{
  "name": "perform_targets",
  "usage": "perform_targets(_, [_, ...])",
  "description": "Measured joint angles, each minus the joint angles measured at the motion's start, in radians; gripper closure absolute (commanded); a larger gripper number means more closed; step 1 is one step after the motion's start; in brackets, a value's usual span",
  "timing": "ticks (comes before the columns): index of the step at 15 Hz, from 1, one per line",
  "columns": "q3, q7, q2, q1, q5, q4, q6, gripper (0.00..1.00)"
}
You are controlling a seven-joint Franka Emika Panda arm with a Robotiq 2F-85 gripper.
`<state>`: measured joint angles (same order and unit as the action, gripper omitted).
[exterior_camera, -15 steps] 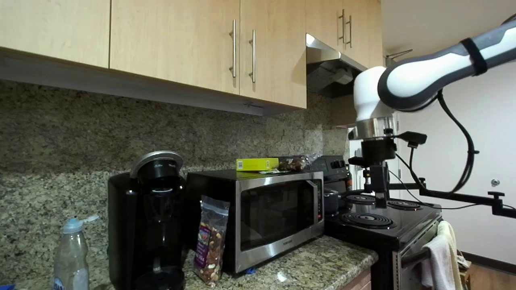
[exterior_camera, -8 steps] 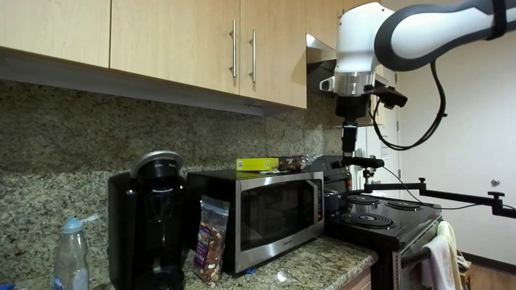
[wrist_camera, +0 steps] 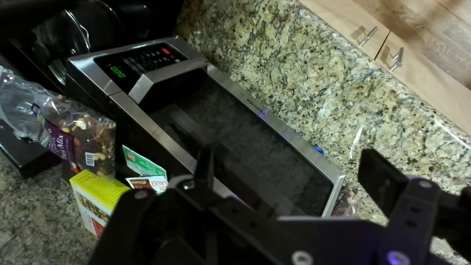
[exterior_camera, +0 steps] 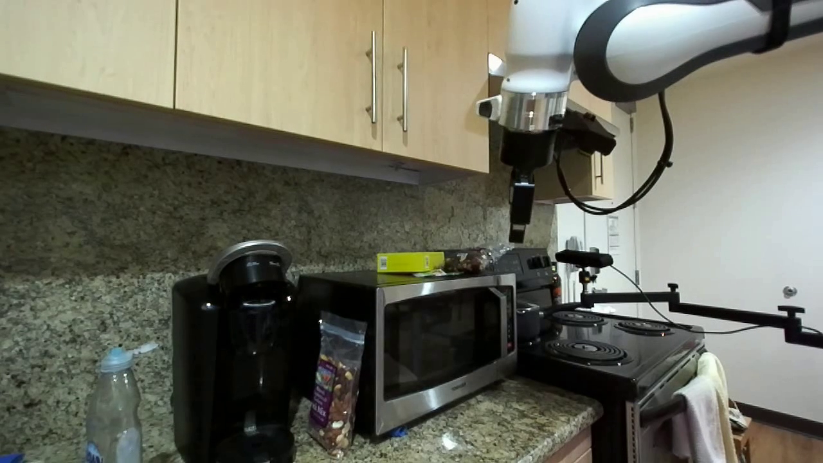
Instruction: Close the coffee maker lid
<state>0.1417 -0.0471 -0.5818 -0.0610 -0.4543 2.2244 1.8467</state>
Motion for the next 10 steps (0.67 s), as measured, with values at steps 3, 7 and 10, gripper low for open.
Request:
perform_targets(3, [0.000,0.000,0.000,0.000,0.000,0.000,0.000,0.00])
perform_targets(7, [-0.016,-0.007,0.003,0.013,-0.029,0.000,0.039,0.00])
perform_targets(10, [-0.053,-0.070,0.039,0.024,-0.119,-0.033,0.198,0.00])
